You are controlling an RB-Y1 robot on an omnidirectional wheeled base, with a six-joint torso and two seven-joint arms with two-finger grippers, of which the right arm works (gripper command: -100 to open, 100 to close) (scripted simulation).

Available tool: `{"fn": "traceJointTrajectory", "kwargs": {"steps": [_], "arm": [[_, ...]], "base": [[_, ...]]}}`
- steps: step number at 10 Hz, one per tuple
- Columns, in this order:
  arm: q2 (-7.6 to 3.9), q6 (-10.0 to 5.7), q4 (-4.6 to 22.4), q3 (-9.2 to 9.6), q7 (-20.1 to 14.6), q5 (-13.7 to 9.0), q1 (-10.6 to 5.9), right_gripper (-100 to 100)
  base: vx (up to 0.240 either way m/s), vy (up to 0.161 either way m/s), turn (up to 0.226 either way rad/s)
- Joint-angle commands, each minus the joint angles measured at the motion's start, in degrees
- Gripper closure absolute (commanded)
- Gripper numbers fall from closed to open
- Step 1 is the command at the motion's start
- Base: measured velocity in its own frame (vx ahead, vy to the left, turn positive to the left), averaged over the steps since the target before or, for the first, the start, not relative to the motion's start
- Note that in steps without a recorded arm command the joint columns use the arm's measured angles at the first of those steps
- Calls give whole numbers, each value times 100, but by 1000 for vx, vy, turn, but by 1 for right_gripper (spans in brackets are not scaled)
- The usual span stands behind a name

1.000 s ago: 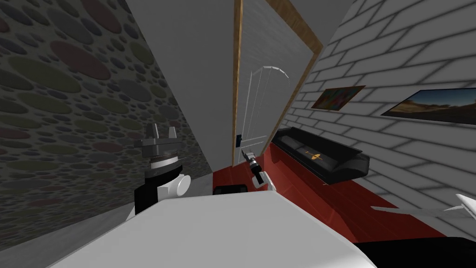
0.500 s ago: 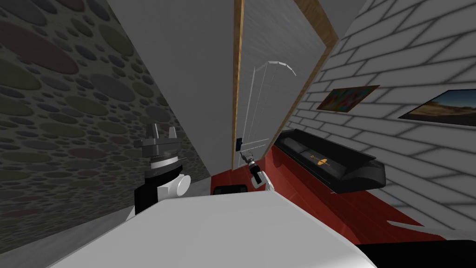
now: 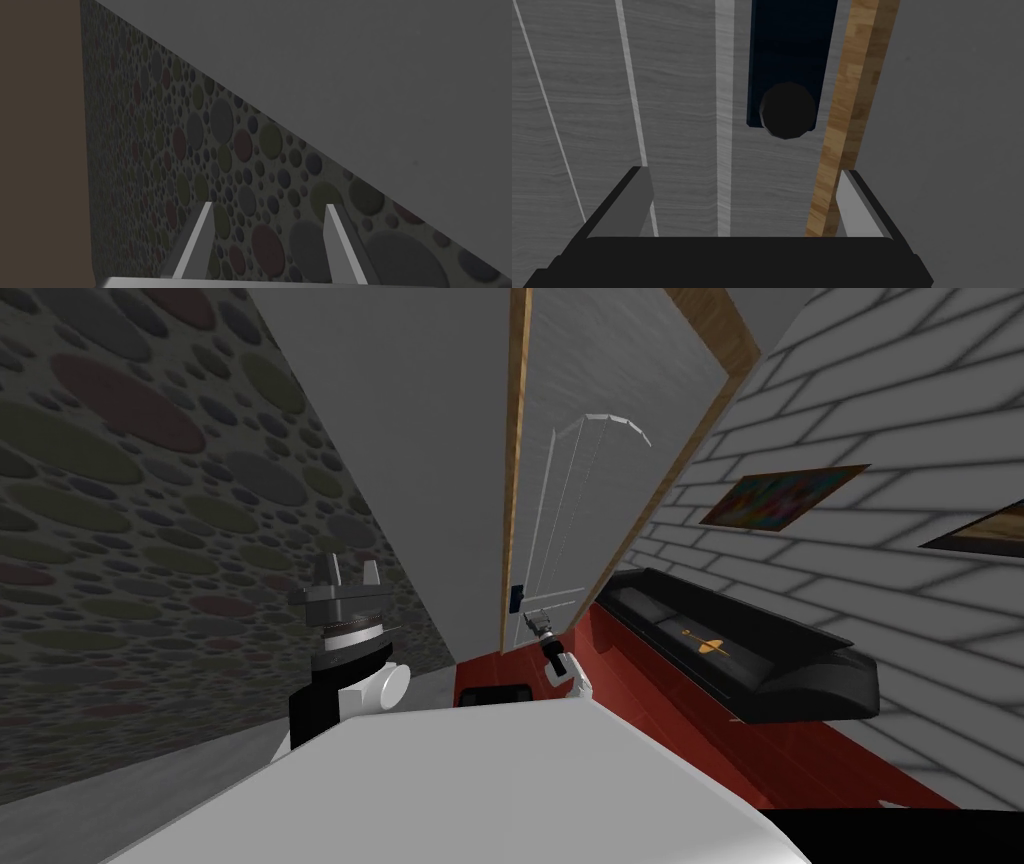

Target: Pull the door open

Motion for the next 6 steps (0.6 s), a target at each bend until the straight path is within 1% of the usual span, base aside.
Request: {"fn": "traceJointTrajectory", "kwargs": {"steps": [1, 2, 3, 4, 5, 6], "arm": [[0, 38, 212, -240, 130, -50, -168, -100], [0, 38, 212, -240, 130, -50, -168, -100], [12, 48, 312, -341, 183, -71, -249, -100], [25, 57, 413, -443, 236, -92, -332, -100], [67, 76, 618, -648, 345, -136, -506, -100], [94, 84, 719, -748, 400, -158, -597, -100]], "base": [[-41, -22, 193], [-27, -25, 57], [-18, -17, 43], [-18, -20, 108], [-26, -25, 205], [-29, -27, 155]]}}
